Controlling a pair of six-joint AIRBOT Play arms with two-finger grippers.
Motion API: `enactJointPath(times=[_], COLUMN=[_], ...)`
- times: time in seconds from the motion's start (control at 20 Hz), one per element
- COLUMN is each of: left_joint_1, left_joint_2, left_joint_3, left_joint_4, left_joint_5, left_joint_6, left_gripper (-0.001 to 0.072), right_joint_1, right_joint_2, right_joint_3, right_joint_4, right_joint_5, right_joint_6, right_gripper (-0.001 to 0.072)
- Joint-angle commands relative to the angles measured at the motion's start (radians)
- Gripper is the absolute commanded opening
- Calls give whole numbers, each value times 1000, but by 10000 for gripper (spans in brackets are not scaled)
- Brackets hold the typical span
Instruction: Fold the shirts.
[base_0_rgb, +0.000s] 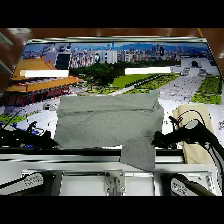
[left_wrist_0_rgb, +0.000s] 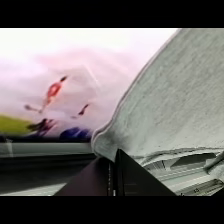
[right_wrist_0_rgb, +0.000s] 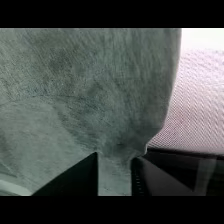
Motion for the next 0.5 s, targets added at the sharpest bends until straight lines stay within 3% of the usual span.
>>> enactJointPath(times=[0.0, 0.05, 0.3, 0.45], left_joint_1=[0, 0, 0, -14], left_joint_2=[1, 2, 18, 18], left_joint_3=[16, 30, 161, 264], left_joint_4=[-4, -5, -18, -127], left_joint_5=[-7, -10, -66, -106], left_joint_6=[13, 29, 39, 61], left_gripper=[41, 41, 40, 40], right_joint_1=[39, 34, 34, 35], right_joint_2=[3, 28, 219, 248], right_joint_3=[-8, -8, 58, 167], right_joint_4=[3, 2, 25, 99], right_joint_5=[-33, -24, 11, 4], right_joint_6=[-2, -12, -44, -17], right_gripper=[161, 61, 59, 59])
